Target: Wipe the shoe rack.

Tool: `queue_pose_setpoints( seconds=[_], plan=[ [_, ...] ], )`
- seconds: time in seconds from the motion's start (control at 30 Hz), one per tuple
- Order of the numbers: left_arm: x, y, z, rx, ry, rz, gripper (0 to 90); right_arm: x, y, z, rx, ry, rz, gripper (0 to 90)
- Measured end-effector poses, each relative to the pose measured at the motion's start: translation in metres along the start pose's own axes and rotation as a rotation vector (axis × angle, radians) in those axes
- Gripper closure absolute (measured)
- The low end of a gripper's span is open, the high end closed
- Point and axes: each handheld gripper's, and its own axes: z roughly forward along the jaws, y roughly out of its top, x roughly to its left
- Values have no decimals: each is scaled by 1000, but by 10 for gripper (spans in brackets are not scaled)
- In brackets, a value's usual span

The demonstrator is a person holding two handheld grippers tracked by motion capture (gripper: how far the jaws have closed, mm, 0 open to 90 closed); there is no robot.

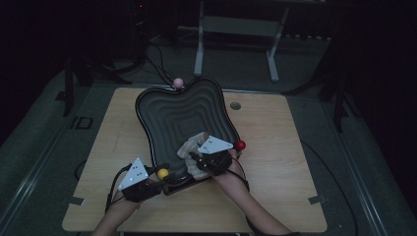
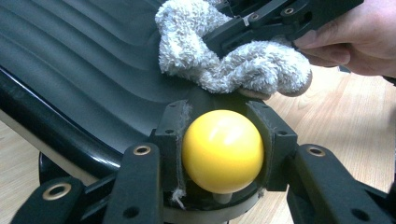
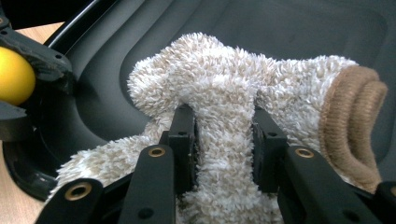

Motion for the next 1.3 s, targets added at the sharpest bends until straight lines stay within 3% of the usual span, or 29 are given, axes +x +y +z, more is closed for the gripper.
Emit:
queue_pose_setpoints(
  seconds=[0.37, 0.53, 0.83, 1.1, 1.3],
  plan=[
    [0, 0, 0, 2, -4, -3, 599, -1, 2, 0, 0, 8, 4, 662],
    [0, 0, 0, 0, -2, -4, 599, -7, 9, -2, -18, 52, 24, 657],
    [0, 0, 0, -2, 1, -5, 599, -29, 66, -2, -129, 51, 47, 657],
    [0, 0, 0, 0, -4, -5, 599, -41, 112, 24, -131, 24, 47, 669],
    [0, 0, 0, -3, -4, -5, 599, -47, 130, 47, -112, -37, 64, 659]
  ],
)
